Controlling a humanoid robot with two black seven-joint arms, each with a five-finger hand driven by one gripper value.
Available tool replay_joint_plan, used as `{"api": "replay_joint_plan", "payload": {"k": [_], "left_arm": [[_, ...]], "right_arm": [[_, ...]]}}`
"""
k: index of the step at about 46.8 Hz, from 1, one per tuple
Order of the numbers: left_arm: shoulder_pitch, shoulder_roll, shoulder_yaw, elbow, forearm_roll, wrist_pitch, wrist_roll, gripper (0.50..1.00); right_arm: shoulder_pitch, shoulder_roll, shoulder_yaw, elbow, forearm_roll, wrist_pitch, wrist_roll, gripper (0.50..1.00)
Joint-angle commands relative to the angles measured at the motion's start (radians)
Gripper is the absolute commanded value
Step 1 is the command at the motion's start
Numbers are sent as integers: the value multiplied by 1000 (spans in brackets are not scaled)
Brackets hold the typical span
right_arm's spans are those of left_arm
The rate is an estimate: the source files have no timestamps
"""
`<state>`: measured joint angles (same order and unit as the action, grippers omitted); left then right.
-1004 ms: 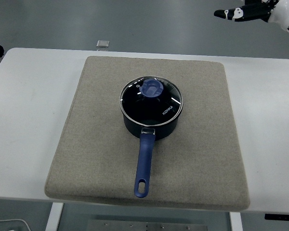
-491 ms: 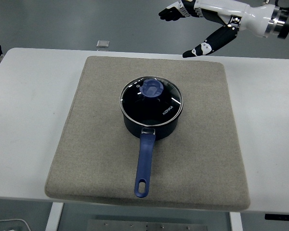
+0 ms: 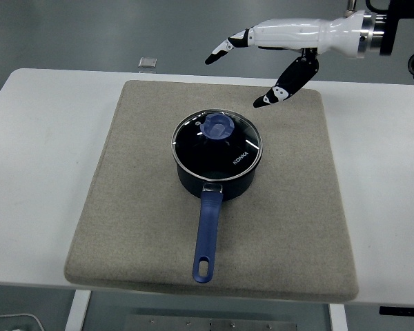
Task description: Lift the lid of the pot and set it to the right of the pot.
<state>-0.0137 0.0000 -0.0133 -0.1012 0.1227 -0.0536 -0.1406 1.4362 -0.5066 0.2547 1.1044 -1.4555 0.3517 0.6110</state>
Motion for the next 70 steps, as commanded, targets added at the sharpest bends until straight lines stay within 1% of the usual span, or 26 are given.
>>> {"api": "replay_joint_plan", "payload": {"k": [1,12,18,22,28,34,39,49,59,65,70], "left_arm": [[0,0,-1,0,0,0,-1,1000],[0,0,-1,0,0,0,-1,1000],[0,0,1,0,0,0,-1,1000],[0,0,-1,0,0,0,1,1000],[0,0,-1,0,0,0,-1,1000],[0,0,-1,0,0,0,0,1000],[0,0,-1,0,0,0,0,1000],[0,0,-1,0,0,0,-1,1000],[0,0,-1,0,0,0,1,1000],[0,0,-1,0,0,0,-1,1000],[0,0,-1,0,0,0,0,1000]], "right_arm": [[19,2,-3,17,-40,-13,0,889],[27,14,-25,63,-97,-36,0,889],[36,56,-51,61,-105,-74,0,889],[35,59,-69,58,-105,-80,0,889],[33,62,-78,55,-105,-105,0,889],[33,63,-78,52,-105,-111,0,889],[30,88,-80,51,-108,-115,0,889],[29,114,-152,35,-114,-192,0,889],[21,158,-160,-8,-114,-224,0,889],[18,168,-166,-17,-115,-234,0,889],[20,169,-186,-17,-117,-255,0,889]]}}
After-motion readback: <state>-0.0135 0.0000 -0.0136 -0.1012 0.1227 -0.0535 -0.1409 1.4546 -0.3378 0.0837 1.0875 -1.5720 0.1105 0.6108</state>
